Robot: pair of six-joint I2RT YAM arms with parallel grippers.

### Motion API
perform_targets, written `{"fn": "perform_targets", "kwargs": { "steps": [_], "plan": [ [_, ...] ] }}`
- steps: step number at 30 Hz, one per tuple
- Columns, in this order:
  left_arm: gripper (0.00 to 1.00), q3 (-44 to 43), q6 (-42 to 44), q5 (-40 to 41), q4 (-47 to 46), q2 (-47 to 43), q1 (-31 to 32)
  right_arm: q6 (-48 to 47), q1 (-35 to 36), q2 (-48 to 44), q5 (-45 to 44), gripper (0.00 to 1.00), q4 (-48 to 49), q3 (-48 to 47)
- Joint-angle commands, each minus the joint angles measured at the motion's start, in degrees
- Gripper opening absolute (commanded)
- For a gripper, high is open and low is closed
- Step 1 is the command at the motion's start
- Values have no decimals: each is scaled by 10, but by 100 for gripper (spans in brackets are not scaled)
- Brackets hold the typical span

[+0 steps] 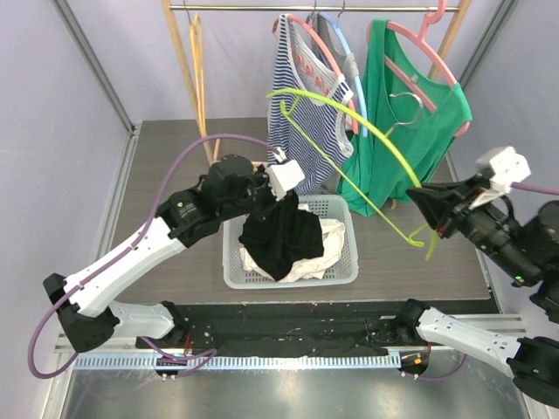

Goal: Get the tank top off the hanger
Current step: Place the tank top in the bin, then place the hanger at the clothesline.

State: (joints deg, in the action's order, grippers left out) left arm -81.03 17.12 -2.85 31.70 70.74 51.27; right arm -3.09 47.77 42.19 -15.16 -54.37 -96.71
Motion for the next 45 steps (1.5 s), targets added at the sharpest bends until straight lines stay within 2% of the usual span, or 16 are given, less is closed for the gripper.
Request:
{"fn": "perform_targets", "kwargs": {
  "steps": [1,5,7,11,14,15,17,18,20,28,31,35,36,39,42,45],
  "plan": [
    [30,44,24,79,40,19,0,7,-1,17,-14,1,59,16],
    [32,109,27,82,31,13,0,15,-1,39,-22,1,60,28],
    [42,138,23,63,21,18,0,19,-1,55,-24,1,59,27],
    [45,175,8,67,8,45,1,24,-1,86,-24,1,52,9],
    [65,221,8,57,-22,50,1,24,-1,104,-21,1,49,-6],
    [77,235,11,52,-31,53,3,23,-1,111,-22,1,47,-9],
    [86,273,29,46,-45,58,9,22,-1,127,-24,1,44,-19],
    [96,285,39,44,-49,60,12,23,-2,134,-29,1,38,-25],
    [100,291,55,46,-41,56,16,24,-1,160,-29,1,30,-46],
    [100,186,12,52,70,-8,17,22,-1,273,-52,1,-34,-181],
    [100,121,0,68,126,-12,17,7,4,317,-82,1,-37,-229],
    [100,-2,-30,97,252,29,19,-5,9,370,-117,1,-52,-286],
    [100,-71,-42,108,315,43,19,-7,11,391,-128,1,-53,-304],
    [100,-169,-63,116,415,91,18,-15,14,427,-160,1,-50,-325],
    [100,-199,-63,112,434,78,19,-17,22,452,-178,1,-38,-351],
    [100,-217,-42,99,406,20,19,-28,31,481,-184,1,-22,-377]
  ]
}}
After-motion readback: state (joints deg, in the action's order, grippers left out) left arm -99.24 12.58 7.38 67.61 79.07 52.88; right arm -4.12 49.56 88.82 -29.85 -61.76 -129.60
